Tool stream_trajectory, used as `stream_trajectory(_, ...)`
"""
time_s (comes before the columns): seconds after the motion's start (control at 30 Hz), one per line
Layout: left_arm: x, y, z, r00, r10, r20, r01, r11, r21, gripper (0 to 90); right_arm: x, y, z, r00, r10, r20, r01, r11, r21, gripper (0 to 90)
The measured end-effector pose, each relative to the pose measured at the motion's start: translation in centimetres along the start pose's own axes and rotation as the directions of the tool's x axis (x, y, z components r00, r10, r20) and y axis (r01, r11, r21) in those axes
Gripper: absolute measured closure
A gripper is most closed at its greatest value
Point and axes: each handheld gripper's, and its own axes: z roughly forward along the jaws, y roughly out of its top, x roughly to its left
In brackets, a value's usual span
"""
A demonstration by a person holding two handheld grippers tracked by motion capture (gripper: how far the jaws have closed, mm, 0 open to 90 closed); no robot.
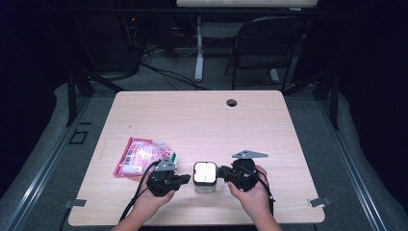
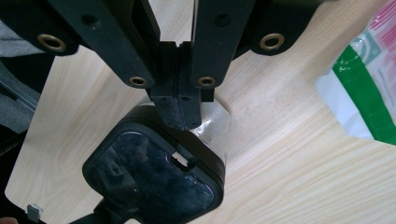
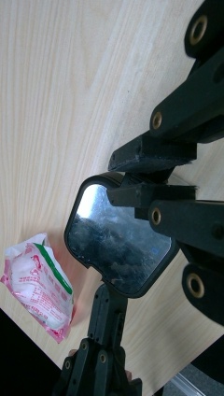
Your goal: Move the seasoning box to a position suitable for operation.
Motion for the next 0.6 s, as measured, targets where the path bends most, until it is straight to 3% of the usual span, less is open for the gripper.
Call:
stream_trajectory(0.2,-0.45,-0.09,0.38,0.9998,0.02,0.001,-0.02,0.9998,0.008,90.0,-0.04,-0.02,0.0,1.0,0.002,-0.002,-0.002,1.0,-0.002,81.5)
stream_trajectory(0.6,-0.46,0.48,-0.38,0.9997,0.006,0.023,-0.005,0.9996,-0.028,90.0,-0.07,-0.09,-0.06,1.0,0.008,0.003,-0.008,1.0,-0.004,81.9)
